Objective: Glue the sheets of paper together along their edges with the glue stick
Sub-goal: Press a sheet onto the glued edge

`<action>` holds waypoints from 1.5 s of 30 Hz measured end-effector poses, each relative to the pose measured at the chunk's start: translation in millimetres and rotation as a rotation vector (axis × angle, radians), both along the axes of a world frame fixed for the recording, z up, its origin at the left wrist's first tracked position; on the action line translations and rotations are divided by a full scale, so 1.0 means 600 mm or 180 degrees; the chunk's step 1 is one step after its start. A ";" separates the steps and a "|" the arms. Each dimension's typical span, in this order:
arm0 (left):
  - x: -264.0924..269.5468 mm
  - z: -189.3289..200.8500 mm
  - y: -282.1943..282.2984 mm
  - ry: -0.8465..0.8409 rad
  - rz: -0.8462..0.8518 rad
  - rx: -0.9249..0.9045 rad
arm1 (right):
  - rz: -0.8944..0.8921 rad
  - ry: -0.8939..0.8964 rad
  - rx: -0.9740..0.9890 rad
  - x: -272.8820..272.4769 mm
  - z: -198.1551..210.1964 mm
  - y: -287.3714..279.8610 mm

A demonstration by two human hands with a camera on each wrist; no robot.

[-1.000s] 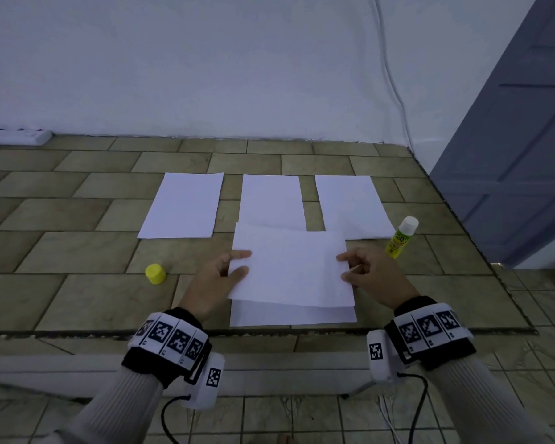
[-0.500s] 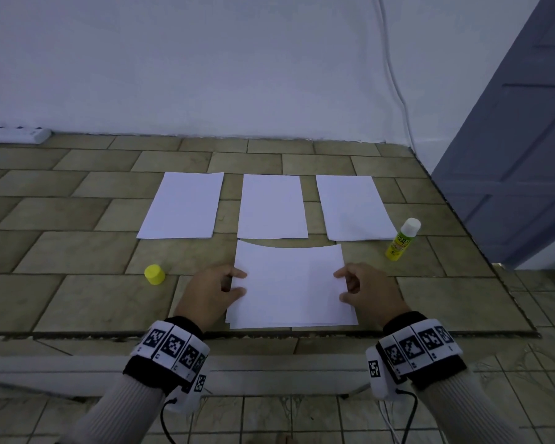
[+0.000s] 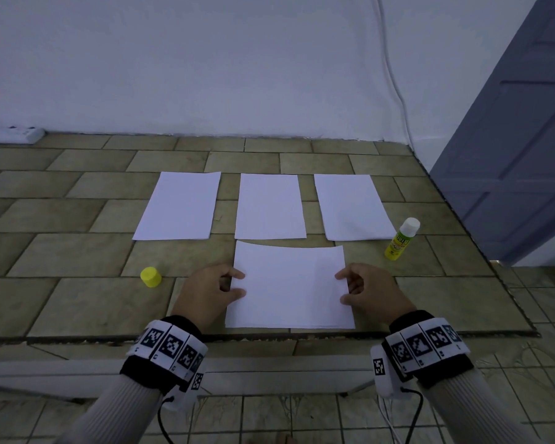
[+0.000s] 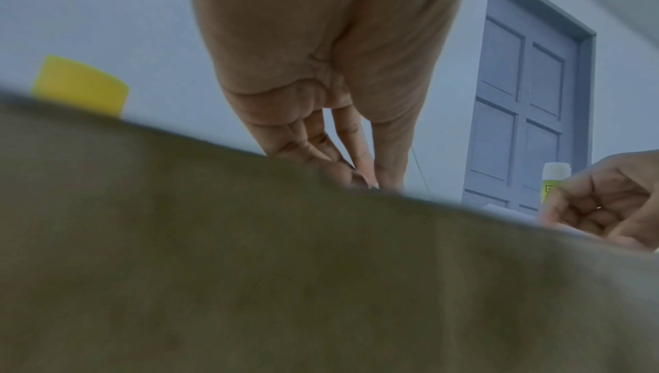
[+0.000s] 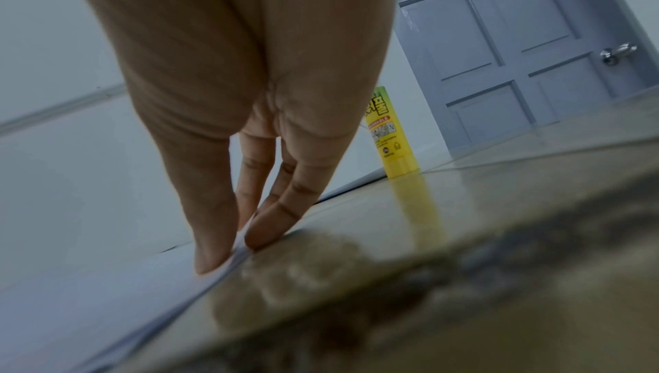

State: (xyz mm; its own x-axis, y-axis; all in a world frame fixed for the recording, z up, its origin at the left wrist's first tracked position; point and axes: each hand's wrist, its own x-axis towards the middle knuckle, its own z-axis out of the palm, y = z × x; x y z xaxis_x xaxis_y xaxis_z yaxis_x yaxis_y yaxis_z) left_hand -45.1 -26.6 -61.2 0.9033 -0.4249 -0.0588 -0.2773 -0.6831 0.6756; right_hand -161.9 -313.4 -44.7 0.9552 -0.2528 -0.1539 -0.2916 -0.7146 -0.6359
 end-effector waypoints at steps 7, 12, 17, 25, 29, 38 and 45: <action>0.001 0.000 0.004 0.0074 0.0000 -0.0116 | -0.0016 -0.0086 0.0136 -0.004 -0.005 -0.004; 0.002 0.002 0.004 0.0078 -0.0051 -0.0074 | -0.0026 -0.0139 0.0204 -0.009 -0.006 -0.003; 0.002 0.004 0.005 0.0077 -0.0063 -0.0095 | -0.0027 -0.0133 0.0221 -0.008 -0.007 -0.003; 0.001 0.005 0.005 0.0045 -0.0086 -0.0072 | -0.0034 -0.0124 0.0267 -0.009 -0.006 -0.003; 0.001 0.003 0.005 -0.0001 -0.0105 -0.0041 | -0.0032 -0.0086 0.0299 -0.008 -0.004 -0.004; 0.004 -0.001 0.011 -0.0036 -0.0173 -0.0036 | -0.0030 -0.0118 0.0327 -0.008 -0.004 -0.004; 0.002 0.000 0.010 -0.0052 -0.0173 -0.0031 | -0.0048 -0.0083 0.0294 -0.008 -0.004 -0.004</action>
